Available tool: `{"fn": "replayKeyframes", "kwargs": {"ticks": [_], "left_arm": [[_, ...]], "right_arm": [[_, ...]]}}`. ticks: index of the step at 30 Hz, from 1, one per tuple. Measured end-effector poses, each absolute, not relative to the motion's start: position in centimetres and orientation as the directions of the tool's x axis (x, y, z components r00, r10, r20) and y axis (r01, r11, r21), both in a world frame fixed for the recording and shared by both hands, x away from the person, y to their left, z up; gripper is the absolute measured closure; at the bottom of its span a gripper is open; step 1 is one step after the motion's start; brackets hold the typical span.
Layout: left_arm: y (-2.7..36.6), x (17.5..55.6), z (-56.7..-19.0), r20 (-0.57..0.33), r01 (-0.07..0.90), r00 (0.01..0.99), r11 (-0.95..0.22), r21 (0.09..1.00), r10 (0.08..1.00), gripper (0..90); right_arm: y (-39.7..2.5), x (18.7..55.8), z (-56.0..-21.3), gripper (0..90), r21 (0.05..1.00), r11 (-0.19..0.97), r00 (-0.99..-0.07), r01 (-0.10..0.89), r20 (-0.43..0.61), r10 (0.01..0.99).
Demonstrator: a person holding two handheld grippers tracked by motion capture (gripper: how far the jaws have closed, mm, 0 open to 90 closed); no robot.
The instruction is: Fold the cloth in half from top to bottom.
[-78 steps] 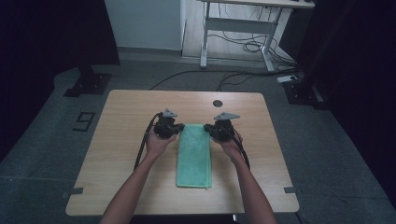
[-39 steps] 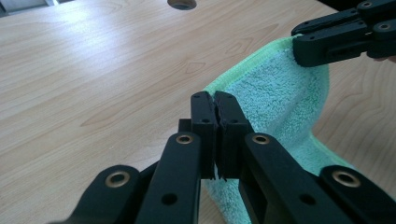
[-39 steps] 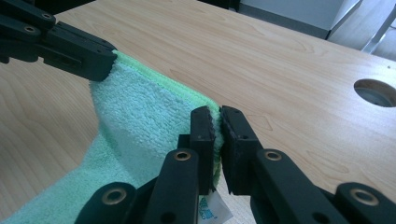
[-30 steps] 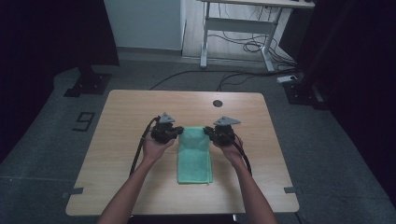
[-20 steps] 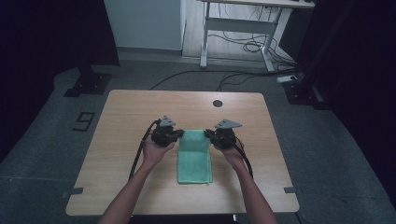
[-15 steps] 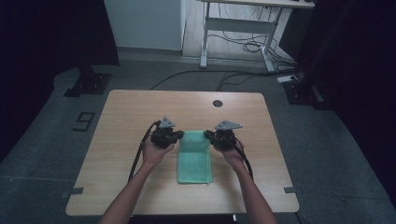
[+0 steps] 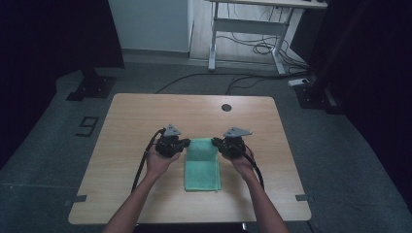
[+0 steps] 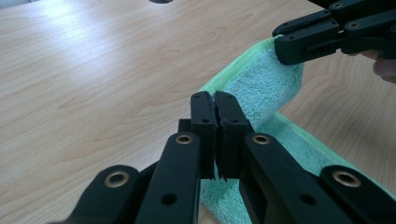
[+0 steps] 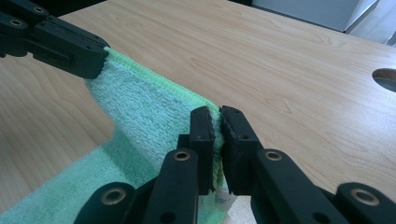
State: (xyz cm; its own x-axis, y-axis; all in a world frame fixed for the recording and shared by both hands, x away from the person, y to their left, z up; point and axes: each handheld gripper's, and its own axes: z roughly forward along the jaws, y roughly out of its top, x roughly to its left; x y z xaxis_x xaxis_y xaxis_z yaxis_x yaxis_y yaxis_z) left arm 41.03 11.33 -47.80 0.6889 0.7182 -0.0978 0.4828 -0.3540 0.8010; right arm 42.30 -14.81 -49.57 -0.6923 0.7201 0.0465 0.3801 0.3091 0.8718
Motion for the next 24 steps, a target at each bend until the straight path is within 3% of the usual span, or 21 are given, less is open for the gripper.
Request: {"fn": "replayKeyframes", "kwargs": {"ticks": [24], "left_arm": [[11.47, 40.88, -48.23, -0.109, 0.490, 0.688, -0.349, 0.799, 0.718, 87.5]], "right_arm": [[-14.92, 41.64, -49.85, 82.9, 0.875, 0.310, -0.700, 0.372, 0.045, 0.713]]}}
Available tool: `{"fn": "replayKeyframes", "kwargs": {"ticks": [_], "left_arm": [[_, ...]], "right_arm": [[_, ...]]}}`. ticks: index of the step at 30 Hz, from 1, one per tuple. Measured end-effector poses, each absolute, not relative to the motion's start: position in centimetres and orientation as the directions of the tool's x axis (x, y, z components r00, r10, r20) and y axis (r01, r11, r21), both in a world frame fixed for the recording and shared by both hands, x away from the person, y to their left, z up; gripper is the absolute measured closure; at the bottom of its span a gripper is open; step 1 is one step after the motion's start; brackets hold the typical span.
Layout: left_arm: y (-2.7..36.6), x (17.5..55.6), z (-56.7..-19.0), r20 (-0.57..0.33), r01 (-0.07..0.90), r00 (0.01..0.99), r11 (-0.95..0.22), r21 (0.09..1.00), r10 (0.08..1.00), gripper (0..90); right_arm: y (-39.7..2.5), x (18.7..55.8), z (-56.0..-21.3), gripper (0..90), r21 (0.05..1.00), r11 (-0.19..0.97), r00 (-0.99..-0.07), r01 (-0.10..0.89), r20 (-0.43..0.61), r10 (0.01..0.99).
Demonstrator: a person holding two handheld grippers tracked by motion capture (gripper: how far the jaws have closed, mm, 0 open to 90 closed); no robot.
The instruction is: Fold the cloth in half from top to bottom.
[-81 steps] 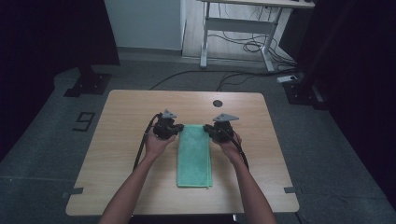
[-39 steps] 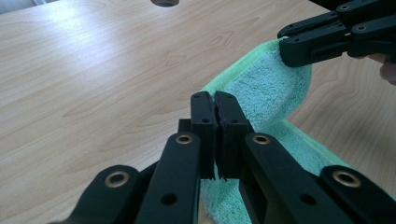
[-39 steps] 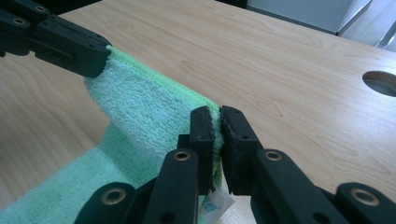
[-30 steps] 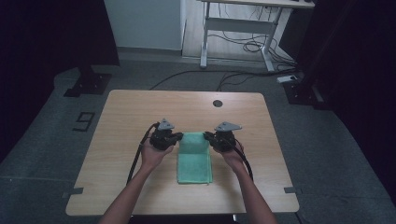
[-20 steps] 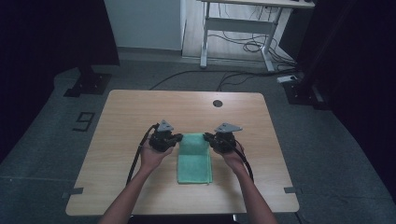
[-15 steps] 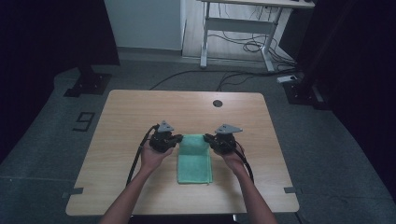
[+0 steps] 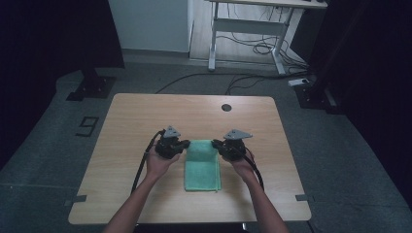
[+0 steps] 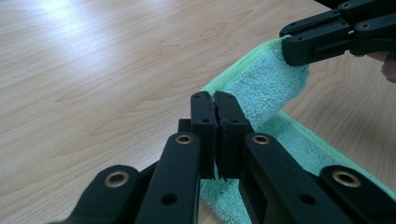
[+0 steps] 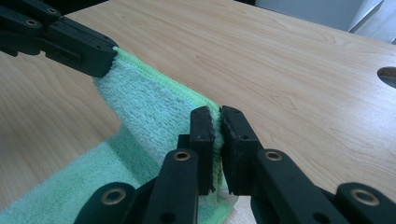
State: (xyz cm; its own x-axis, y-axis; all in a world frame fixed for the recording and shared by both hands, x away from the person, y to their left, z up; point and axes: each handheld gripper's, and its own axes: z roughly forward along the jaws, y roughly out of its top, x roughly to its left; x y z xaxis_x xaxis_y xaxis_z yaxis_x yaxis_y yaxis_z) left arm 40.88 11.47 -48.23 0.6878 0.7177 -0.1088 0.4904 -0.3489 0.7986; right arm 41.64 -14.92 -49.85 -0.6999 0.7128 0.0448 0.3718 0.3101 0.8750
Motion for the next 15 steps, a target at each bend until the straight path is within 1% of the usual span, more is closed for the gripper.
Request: {"fn": "replayKeyframes", "kwargs": {"ticks": [15], "left_arm": [[11.9, 39.8, -48.3, -0.109, 0.485, 0.691, -0.346, 0.803, 0.715, 87.6]], "right_arm": [[-14.8, 40.6, -49.7, 82.9, 0.880, 0.311, -0.713, 0.358, 0.042, 0.700]]}}
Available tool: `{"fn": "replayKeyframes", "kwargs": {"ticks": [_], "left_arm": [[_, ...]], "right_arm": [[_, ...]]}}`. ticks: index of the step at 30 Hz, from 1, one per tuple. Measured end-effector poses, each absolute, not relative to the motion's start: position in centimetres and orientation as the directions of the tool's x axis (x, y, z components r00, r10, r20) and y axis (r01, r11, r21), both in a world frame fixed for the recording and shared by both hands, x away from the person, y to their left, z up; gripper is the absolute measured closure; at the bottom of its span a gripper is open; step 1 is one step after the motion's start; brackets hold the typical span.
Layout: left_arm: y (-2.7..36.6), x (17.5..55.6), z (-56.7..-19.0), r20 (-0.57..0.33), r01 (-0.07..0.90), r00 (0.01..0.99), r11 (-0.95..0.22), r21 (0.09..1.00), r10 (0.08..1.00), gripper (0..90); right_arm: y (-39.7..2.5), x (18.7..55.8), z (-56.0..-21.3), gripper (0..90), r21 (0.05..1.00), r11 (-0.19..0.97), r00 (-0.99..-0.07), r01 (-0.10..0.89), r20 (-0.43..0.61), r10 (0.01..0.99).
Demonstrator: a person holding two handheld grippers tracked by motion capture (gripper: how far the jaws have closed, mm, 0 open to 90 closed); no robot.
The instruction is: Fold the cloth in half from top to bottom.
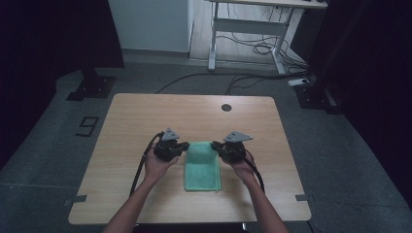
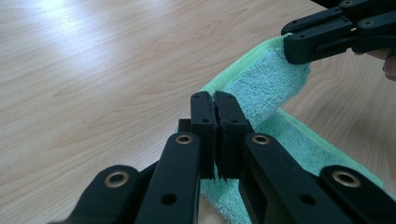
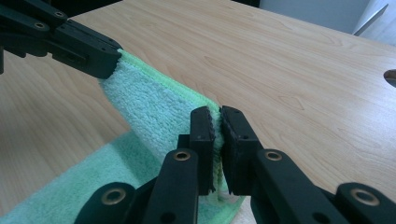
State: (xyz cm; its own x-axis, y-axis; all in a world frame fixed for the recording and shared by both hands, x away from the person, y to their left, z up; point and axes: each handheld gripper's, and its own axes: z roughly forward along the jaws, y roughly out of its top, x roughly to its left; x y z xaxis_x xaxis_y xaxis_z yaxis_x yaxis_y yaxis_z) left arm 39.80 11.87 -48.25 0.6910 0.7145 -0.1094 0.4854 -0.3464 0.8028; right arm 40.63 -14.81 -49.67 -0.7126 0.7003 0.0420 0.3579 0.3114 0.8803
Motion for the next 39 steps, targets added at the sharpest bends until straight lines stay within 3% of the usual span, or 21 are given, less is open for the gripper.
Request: {"fn": "replayKeyframes", "kwargs": {"ticks": [39], "left_arm": [[12.3, 35.8, -50.2, -0.137, 0.485, 0.710, -0.340, 0.805, 0.690, 87.4]], "right_arm": [[-15.5, 36.3, -51.5, 82.9, 0.885, 0.312, -0.756, 0.346, 0.065, 0.652]]}}
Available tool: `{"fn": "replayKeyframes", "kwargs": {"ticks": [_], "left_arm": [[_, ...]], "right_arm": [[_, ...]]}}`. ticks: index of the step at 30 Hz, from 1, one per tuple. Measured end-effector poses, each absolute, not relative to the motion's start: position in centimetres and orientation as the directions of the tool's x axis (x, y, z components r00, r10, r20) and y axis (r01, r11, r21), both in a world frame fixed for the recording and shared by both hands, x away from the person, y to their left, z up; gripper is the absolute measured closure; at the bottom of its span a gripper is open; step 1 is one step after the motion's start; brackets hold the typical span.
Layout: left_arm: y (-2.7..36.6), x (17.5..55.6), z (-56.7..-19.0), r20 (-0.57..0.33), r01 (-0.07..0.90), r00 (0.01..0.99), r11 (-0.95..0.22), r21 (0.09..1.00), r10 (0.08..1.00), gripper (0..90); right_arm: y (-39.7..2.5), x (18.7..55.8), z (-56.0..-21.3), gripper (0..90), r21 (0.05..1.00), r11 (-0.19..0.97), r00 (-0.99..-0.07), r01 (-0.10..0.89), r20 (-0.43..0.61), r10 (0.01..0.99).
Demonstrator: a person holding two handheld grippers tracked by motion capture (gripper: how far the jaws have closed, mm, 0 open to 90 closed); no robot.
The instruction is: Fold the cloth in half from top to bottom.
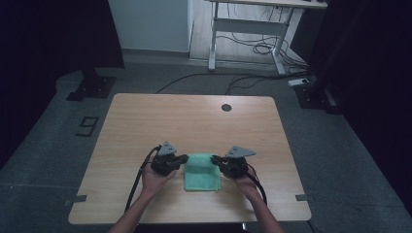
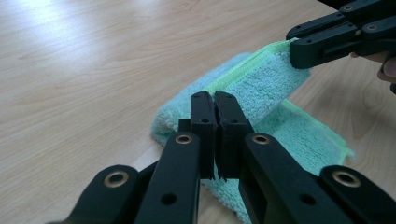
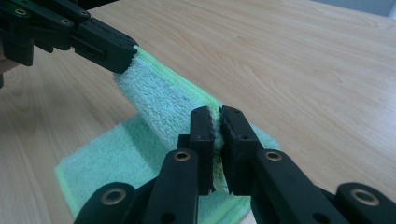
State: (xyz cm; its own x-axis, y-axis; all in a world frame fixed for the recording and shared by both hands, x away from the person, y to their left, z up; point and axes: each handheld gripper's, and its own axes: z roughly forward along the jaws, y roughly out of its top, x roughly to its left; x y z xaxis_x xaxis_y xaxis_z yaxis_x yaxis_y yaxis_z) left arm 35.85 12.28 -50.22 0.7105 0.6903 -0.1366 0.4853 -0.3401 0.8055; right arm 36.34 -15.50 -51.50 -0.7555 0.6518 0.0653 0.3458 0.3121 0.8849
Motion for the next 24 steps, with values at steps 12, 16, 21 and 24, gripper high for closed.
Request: {"fn": "replayKeyframes", "kwargs": {"ticks": [12, 16, 21, 24], "left_arm": [[11.9, 34.5, -50.7, -0.125, 0.472, 0.728, -0.361, 0.804, 0.674, 87.3], [11.9, 34.0, -51.3, -0.128, 0.477, 0.727, -0.361, 0.801, 0.675, 87.1], [11.9, 33.5, -51.8, -0.137, 0.481, 0.731, -0.362, 0.798, 0.669, 87.0], [11.9, 33.2, -52.0, -0.136, 0.481, 0.734, -0.367, 0.796, 0.666, 86.8]], "right_arm": [[-16.1, 35.2, -52.3, 82.8, 0.880, 0.318, -0.763, 0.353, 0.074, 0.643], [-16.1, 34.8, -52.7, 82.8, 0.878, 0.323, -0.769, 0.354, 0.076, 0.635], [-16.3, 34.4, -53.1, 82.7, 0.875, 0.327, -0.773, 0.358, 0.082, 0.629], [-16.4, 34.1, -53.4, 82.5, 0.872, 0.333, -0.777, 0.359, 0.081, 0.625]]}}
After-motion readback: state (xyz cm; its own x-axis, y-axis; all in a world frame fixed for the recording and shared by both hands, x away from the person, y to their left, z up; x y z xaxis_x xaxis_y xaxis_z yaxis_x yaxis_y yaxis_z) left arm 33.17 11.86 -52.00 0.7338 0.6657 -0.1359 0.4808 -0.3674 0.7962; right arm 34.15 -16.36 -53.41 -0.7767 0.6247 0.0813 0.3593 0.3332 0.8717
